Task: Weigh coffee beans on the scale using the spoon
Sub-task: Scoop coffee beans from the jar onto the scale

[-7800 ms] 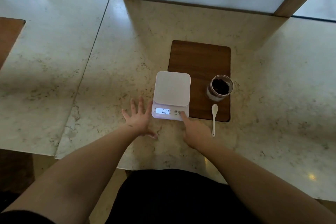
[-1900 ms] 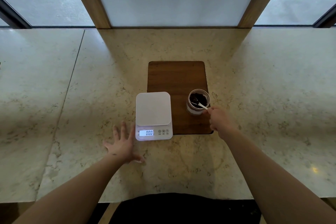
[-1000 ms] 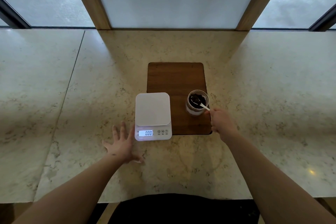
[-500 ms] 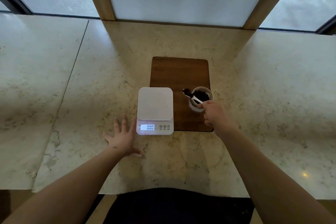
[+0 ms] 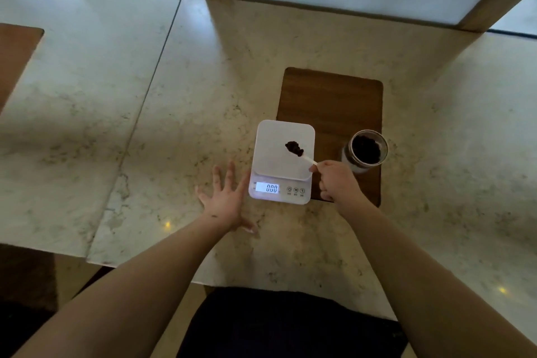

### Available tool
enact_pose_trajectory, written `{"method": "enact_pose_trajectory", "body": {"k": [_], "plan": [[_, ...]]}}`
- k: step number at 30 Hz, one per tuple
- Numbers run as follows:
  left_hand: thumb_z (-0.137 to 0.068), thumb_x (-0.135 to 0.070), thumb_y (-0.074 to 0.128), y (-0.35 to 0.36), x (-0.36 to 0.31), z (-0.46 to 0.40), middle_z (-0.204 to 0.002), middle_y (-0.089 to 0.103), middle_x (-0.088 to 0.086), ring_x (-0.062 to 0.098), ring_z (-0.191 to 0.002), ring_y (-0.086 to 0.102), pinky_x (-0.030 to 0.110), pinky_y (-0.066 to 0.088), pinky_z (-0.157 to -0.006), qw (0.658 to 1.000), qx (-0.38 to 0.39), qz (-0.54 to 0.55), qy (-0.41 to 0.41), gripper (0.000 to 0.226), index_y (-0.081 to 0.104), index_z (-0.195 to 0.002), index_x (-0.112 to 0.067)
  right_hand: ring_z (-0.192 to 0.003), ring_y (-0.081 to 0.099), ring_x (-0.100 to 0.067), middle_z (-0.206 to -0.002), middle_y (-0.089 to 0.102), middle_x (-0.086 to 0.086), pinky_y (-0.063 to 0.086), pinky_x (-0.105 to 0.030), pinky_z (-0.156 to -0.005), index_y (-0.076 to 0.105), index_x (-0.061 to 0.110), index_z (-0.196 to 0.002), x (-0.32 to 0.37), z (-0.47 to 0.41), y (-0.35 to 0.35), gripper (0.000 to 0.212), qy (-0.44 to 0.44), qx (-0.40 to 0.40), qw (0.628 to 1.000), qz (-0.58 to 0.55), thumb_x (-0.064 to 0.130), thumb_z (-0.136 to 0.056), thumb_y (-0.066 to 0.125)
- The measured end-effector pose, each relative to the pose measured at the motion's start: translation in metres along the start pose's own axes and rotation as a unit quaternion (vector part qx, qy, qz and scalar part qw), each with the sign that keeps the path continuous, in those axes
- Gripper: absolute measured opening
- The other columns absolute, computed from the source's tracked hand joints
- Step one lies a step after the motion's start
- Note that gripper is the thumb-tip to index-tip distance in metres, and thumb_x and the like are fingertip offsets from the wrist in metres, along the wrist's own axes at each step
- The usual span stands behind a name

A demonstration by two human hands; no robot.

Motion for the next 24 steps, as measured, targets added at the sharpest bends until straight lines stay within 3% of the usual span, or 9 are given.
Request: {"method": "enact_pose_trajectory", "body": {"k": [3, 6, 15, 19, 24], "plan": [[-0.051, -0.076, 0.084, 0.003, 0.003, -0.004, -0.151, -0.054, 0.002, 0.037, -0.136, -0.05, 0.083, -0.008, -0.104, 1.0, 0.008, 0.004, -0.003, 0.159, -0.038, -0.147, -0.043, -0.031, 0.045, -0.001, -0.055, 0.049, 0.007, 0.034, -0.017, -0.031, 0.065, 0.016, -0.08, -0.003, -0.006, 0.007, 0.018, 0.01, -0.004, 1.0, -0.001, 0.015, -0.093, 0.053], [-0.052, -0.075, 0.084, 0.002, 0.004, -0.005, -0.151, -0.055, 0.002, 0.037, -0.135, -0.052, 0.084, -0.009, -0.103, 1.0, -0.001, 0.001, -0.007, 0.158, -0.041, -0.145, -0.045, -0.045, 0.036, -0.016, -0.062, 0.044, -0.001, 0.029, -0.028, -0.039, 0.069, 0.013, -0.082, -0.005, -0.015, 0.008, 0.031, 0.036, -0.025, 0.999, 0.032, 0.015, -0.099, 0.043], [-0.053, -0.074, 0.084, 0.002, 0.003, -0.003, -0.145, -0.06, -0.002, 0.035, -0.132, -0.055, 0.083, -0.012, -0.102, 1.0, -0.005, 0.015, -0.004, 0.157, -0.05, -0.133, -0.049, -0.043, 0.032, -0.013, -0.061, 0.043, -0.001, 0.029, -0.027, -0.039, 0.066, 0.016, -0.091, -0.004, -0.026, 0.005, 0.031, 0.013, -0.034, 0.996, 0.08, 0.021, -0.104, 0.039], [-0.055, -0.073, 0.084, 0.002, 0.002, -0.002, -0.146, -0.06, -0.001, 0.034, -0.131, -0.056, 0.083, -0.013, -0.104, 1.0, 0.004, 0.018, -0.008, 0.157, -0.043, -0.142, -0.046, -0.039, 0.031, -0.01, -0.057, 0.042, 0.001, 0.028, -0.03, -0.044, 0.067, 0.014, -0.095, -0.005, -0.028, 0.002, 0.028, -0.013, -0.04, 0.996, 0.081, 0.021, -0.103, 0.041], [-0.056, -0.071, 0.085, 0.001, 0.001, 0.0, -0.146, -0.059, 0.0, 0.035, -0.131, -0.056, 0.083, -0.012, -0.105, 1.0, 0.015, 0.017, -0.012, 0.157, -0.042, -0.144, -0.045, -0.052, 0.041, -0.01, -0.067, 0.051, 0.004, 0.031, -0.027, -0.051, 0.065, 0.017, -0.097, 0.005, -0.028, 0.0, 0.027, -0.093, -0.053, 0.981, 0.16, 0.024, -0.103, 0.04]]}}
Point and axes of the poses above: each hand's wrist, its own z-axis away from the middle knuckle, its own y-axis out of the palm, x = y × z, the point moved 10 cm from there along -z, towards the middle knuckle
